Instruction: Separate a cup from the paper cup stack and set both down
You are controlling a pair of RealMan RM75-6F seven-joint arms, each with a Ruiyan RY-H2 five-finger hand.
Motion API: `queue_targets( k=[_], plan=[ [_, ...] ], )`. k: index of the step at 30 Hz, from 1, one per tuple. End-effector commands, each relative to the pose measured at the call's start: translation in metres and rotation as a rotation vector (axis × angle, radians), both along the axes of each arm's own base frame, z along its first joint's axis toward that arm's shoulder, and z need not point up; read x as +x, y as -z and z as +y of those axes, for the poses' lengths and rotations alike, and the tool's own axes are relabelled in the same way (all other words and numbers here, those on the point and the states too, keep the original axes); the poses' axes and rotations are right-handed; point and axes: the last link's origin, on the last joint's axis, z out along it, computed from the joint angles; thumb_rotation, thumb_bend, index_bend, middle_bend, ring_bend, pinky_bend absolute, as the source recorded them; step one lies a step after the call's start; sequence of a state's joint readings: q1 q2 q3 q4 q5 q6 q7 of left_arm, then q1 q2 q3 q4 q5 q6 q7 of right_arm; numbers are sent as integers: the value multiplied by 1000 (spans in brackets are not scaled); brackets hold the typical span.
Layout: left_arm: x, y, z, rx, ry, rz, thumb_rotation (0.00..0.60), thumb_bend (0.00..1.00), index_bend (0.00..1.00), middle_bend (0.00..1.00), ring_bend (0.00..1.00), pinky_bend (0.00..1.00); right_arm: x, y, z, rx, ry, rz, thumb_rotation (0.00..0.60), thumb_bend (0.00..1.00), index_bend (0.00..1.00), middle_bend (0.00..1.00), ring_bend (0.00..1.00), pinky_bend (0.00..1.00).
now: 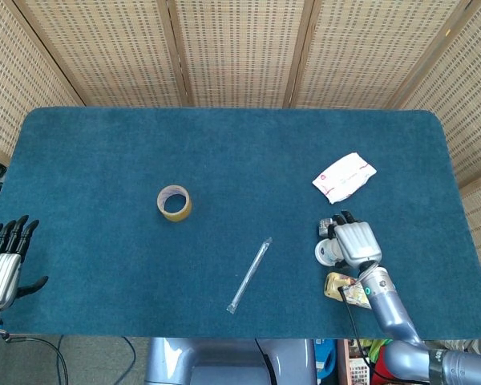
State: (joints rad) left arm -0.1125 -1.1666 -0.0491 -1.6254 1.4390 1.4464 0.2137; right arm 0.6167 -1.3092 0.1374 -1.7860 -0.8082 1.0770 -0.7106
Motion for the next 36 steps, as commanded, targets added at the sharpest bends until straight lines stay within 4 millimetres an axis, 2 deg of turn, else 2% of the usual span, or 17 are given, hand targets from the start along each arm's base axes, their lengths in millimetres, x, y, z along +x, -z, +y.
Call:
queue_targets(
  k=[1, 3, 5, 11, 13, 19, 25, 27, 36],
  plan=[
    [-1, 1, 0, -4, -2, -1, 600, 177, 0, 0, 0, 0, 2, -1, -1, -17, -19, -2, 600, 178, 602, 466, 331, 554],
    [-1, 2, 0, -5, -2, -1, 600, 178, 0, 0, 0, 0, 6, -3, -1, -29, -33, -4, 600, 184, 655, 529, 397, 599],
    [0, 2, 1, -4, 0, -1, 600, 178, 0, 0, 0, 0, 11, -7, -2, -44, -50, -9, 600, 187, 678, 553, 422, 607],
    [0, 2, 2, 0, 1, -12, 600, 181, 0, 0, 0, 0, 31, -20, -4, -91, -104, -56, 600, 191, 708, 582, 451, 639],
    [-2, 1, 2, 7, -2, -29, 600, 181, 0, 0, 0, 0, 47, -29, -7, -132, -138, -125, 600, 192, 714, 588, 457, 650],
    [-6, 4, 5, 0, -13, -44, 600, 182, 0, 0, 0, 0, 75, -42, -8, -162, -189, -251, 600, 192, 723, 597, 467, 650],
    [-9, 8, 8, -11, -19, -63, 600, 183, 0, 0, 0, 0, 99, -45, -10, -154, -180, -399, 600, 192, 723, 598, 468, 652],
    [-12, 11, 9, -20, -27, -72, 600, 182, 0, 0, 0, 0, 112, -43, -13, -134, -180, -472, 600, 191, 723, 600, 471, 668],
    [-17, 21, 17, -41, -43, -104, 600, 183, 0, 0, 0, 0, 145, -33, -25, -88, -133, -676, 600, 192, 723, 600, 474, 678]
  ],
)
